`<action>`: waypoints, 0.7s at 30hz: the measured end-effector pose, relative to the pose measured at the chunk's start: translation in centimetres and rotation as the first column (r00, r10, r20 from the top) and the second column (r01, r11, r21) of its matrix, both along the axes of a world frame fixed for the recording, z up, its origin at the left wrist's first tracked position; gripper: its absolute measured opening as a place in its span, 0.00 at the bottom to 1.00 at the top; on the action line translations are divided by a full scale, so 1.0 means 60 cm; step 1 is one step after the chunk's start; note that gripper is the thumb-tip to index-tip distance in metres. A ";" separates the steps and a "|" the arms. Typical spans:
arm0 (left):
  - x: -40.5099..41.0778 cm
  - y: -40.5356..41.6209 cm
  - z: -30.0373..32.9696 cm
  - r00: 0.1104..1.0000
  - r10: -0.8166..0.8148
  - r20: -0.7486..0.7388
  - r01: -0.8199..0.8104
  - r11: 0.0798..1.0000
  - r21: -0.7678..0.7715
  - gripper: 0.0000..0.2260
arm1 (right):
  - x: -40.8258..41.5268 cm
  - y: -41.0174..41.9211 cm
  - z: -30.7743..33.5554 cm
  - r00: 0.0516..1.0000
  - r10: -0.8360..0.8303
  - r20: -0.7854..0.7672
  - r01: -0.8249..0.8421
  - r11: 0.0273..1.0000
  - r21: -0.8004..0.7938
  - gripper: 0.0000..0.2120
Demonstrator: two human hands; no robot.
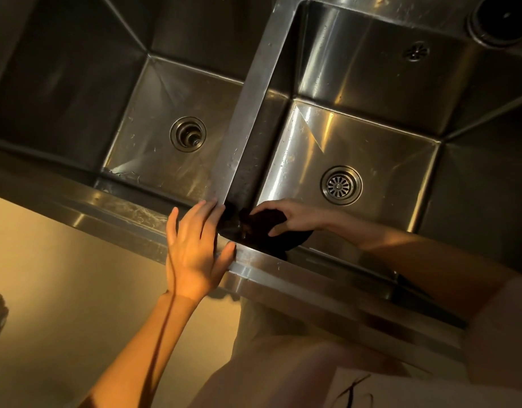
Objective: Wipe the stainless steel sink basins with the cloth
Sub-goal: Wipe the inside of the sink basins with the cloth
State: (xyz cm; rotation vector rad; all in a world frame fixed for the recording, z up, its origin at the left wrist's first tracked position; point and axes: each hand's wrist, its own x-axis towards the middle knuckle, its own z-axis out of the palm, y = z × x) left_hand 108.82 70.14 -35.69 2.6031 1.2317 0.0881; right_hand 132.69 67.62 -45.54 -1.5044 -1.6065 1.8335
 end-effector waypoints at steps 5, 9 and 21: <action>-0.001 -0.002 0.001 1.000 0.003 0.030 -0.003 1.000 -0.007 0.26 | -0.008 -0.009 -0.110 0.977 0.060 0.207 -0.033 0.991 -0.129 0.29; 0.004 -0.005 0.006 1.000 -0.005 -0.030 0.006 0.999 0.039 0.27 | 0.001 -0.026 -0.136 0.955 0.076 0.286 -0.021 0.981 -0.191 0.31; 0.036 -0.026 0.030 0.998 -0.013 0.059 0.007 0.995 0.095 0.17 | 0.086 -0.108 0.109 0.999 0.013 0.050 -0.013 1.000 -0.017 0.28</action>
